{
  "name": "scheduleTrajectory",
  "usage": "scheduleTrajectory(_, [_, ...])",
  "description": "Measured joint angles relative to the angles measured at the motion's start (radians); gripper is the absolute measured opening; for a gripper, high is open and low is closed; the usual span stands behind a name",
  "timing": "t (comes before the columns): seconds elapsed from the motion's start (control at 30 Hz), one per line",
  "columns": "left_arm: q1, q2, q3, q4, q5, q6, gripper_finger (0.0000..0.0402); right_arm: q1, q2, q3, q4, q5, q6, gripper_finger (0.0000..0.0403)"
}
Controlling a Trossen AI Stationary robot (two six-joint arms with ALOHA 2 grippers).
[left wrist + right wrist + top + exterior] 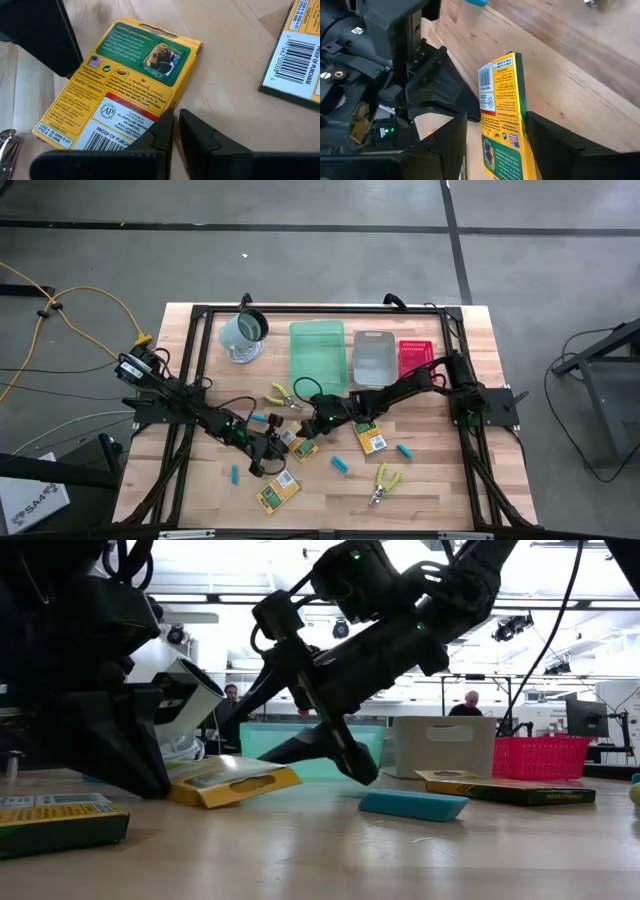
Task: Pick & Place School Supplies
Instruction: Put the top left yellow crayon box into the green bin
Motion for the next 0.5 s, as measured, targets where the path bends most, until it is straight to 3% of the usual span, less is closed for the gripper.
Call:
scheduleTrajectory(0.33, [0.001, 0.000, -0.001, -0.002, -0.018, -0.004, 0.0036, 0.015, 0.000, 0.067, -0.014, -0.111, -0.033, 0.0193])
scheduleTrajectory(0.5, [0.002, 0.000, -0.001, -0.002, -0.021, -0.004, 0.0036, 0.017, -0.004, 0.072, -0.090, -0.067, -0.047, 0.0193])
